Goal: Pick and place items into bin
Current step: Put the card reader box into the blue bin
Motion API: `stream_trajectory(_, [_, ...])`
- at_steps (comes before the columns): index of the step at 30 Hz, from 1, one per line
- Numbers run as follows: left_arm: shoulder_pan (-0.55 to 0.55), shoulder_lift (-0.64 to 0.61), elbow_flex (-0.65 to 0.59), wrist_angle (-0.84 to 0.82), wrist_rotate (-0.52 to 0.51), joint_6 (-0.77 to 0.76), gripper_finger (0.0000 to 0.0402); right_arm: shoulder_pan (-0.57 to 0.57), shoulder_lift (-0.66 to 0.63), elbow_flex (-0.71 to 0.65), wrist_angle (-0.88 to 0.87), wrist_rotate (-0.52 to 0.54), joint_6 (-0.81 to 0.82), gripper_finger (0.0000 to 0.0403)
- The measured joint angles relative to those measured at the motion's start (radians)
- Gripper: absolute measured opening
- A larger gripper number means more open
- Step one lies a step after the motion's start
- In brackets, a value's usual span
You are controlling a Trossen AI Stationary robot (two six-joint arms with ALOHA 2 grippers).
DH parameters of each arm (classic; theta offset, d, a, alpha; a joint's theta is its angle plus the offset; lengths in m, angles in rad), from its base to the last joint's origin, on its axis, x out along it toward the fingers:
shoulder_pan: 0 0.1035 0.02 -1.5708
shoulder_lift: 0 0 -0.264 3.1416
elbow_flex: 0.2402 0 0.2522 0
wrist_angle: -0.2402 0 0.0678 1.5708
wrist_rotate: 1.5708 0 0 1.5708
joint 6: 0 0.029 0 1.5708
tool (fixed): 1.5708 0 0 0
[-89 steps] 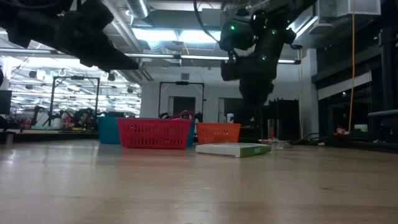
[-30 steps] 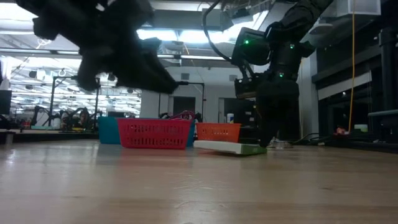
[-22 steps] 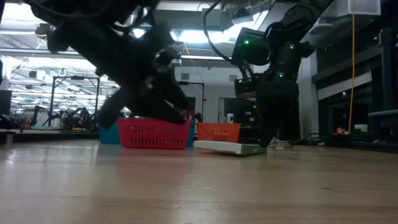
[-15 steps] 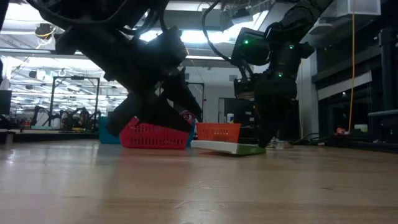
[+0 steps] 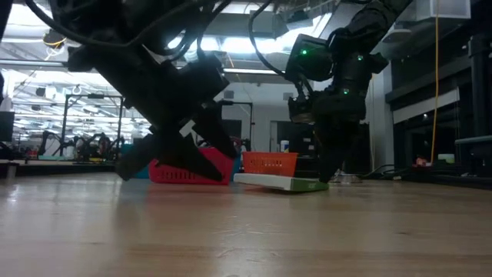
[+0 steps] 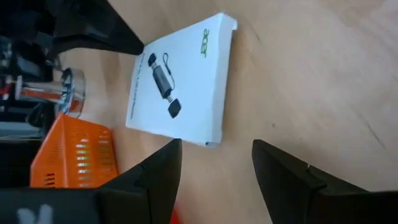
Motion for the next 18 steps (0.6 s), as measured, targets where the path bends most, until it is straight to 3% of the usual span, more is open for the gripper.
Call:
stream_trajectory(4, [0.014, 0.024, 0.0, 0.034, 0.038, 0.039, 0.0193, 0.0, 0.001, 0.0, 0.009, -0.009, 0.002, 0.0])
stream_trajectory(11, [0.039, 0.073, 0.014, 0.086, 0.007, 0.096, 0.0194, 0.0, 0.001, 0.0, 0.012, -0.01, 0.002, 0.0])
stream_trajectory(18, [0.079, 0.082, 0.055, 0.032, 0.056, 0.102, 0.0189, 0.0, 0.001, 0.0, 0.019, -0.015, 0.002, 0.0])
